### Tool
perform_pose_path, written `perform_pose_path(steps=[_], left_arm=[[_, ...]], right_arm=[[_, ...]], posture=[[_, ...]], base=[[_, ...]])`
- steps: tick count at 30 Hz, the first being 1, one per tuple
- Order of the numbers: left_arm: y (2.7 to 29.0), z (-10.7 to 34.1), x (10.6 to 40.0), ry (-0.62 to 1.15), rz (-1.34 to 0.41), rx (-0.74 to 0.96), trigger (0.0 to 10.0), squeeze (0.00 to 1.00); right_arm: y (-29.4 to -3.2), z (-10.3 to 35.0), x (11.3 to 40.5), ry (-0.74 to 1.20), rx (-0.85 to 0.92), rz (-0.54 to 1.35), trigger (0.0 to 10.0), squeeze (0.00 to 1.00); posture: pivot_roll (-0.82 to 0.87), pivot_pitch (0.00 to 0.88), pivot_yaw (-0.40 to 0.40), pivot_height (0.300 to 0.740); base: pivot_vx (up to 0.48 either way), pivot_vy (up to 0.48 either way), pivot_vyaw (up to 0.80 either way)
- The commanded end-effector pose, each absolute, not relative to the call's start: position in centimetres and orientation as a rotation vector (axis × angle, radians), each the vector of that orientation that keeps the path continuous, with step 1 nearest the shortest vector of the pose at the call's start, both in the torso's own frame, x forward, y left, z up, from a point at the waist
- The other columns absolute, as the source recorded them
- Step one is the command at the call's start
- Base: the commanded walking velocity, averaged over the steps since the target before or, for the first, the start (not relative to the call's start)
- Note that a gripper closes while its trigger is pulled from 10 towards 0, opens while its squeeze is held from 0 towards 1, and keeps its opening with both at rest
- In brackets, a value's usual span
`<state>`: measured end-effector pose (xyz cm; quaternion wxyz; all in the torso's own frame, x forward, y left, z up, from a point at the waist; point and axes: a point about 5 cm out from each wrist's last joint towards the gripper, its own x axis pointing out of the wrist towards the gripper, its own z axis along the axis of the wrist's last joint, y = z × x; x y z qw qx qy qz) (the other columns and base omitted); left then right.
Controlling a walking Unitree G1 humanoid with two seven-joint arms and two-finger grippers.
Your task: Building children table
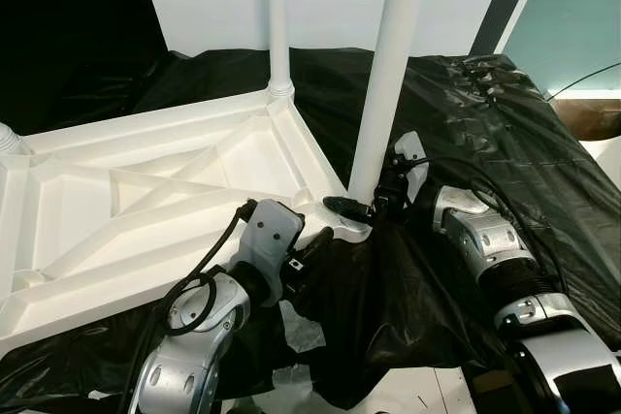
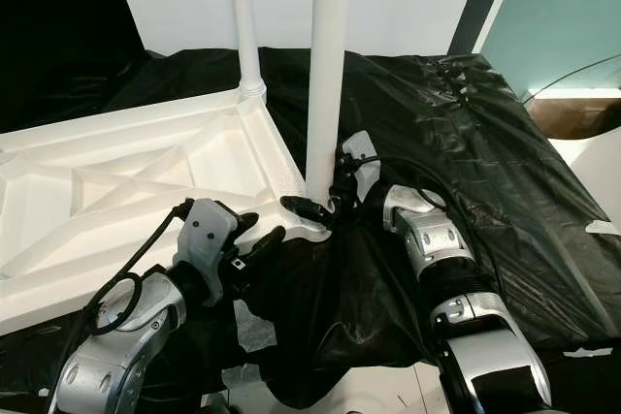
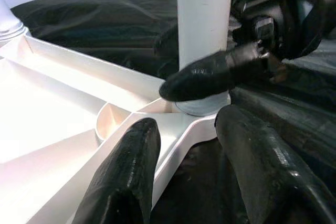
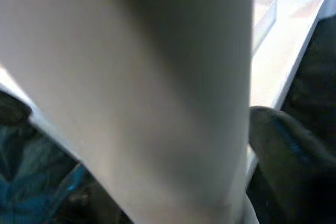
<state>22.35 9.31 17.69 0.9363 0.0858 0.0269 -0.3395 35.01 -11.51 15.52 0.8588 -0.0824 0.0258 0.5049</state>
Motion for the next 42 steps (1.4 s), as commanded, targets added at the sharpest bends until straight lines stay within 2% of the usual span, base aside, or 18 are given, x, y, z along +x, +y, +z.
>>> perform_pose_path(steps=[1,14,15,19,22,24,25,27,31,34,37,39,42], left_arm=[[9.4,17.6,22.6,0.052,-0.631,0.182,10.0,0.00],[9.3,17.6,22.6,0.054,-0.634,0.179,10.0,0.00],[9.3,17.5,22.5,0.055,-0.635,0.177,10.0,0.00],[9.2,17.5,22.4,0.057,-0.636,0.176,10.0,0.00],[9.1,17.4,22.3,0.063,-0.635,0.170,10.0,0.00],[9.1,17.4,22.3,0.063,-0.635,0.170,10.0,0.00],[9.1,17.3,22.2,0.065,-0.634,0.166,10.0,0.00],[9.1,17.3,22.2,0.065,-0.634,0.166,10.0,0.00],[9.1,17.2,22.1,0.069,-0.633,0.158,10.0,0.00],[9.0,17.2,22.0,0.071,-0.634,0.157,10.0,0.00],[9.0,17.3,22.0,0.072,-0.638,0.155,10.0,0.00],[9.0,17.3,22.0,0.072,-0.638,0.155,10.0,0.00],[9.0,17.2,22.0,0.074,-0.639,0.152,10.0,0.00]], right_arm=[[-11.4,15.5,35.3,0.069,-0.227,1.098,0.0,0.00],[-11.9,15.3,35.5,0.073,-0.216,1.120,0.0,0.00],[-12.1,15.1,35.5,0.083,-0.219,1.081,10.0,0.00],[-12.2,14.8,35.5,0.089,-0.223,1.031,10.0,0.00],[-11.9,14.0,35.3,0.096,-0.213,0.904,10.0,0.00],[-11.9,14.0,35.3,0.096,-0.213,0.904,10.0,0.00],[-11.7,13.5,35.1,0.112,-0.184,0.817,10.0,0.00],[-11.7,13.5,35.1,0.112,-0.184,0.817,10.0,0.00],[-10.9,12.1,34.0,0.129,-0.114,0.568,10.0,0.00],[-10.6,11.8,33.6,0.125,-0.095,0.489,10.0,0.00],[-9.5,11.3,32.9,0.139,-0.016,0.308,10.0,0.00],[-9.5,11.3,32.9,0.139,-0.016,0.308,10.0,0.00],[-8.0,11.4,32.0,0.136,0.034,0.347,10.0,0.00]], posture=[[0.15,0.024,-0.056,0.740],[0.15,0.024,-0.059,0.740],[0.15,0.030,-0.063,0.740],[0.15,0.033,-0.067,0.740],[0.15,0.038,-0.070,0.740],[0.15,0.038,-0.070,0.740],[0.15,0.045,-0.074,0.740],[0.15,0.045,-0.074,0.740],[0.14,0.053,-0.073,0.740],[0.14,0.055,-0.071,0.740],[0.14,0.060,-0.071,0.740],[0.14,0.060,-0.071,0.740],[0.14,0.060,-0.071,0.740]], base=[[0.000,0.000,0.00],[0.000,0.000,0.00],[0.000,0.000,0.00],[0.000,0.000,0.00],[0.000,0.000,0.00],[0.000,0.000,0.00],[0.000,0.000,0.00],[0.000,0.000,0.00],[0.000,0.000,0.00],[0.000,0.000,0.00],[0.000,0.000,0.00],[0.000,0.000,0.00],[0.000,0.000,0.00]])
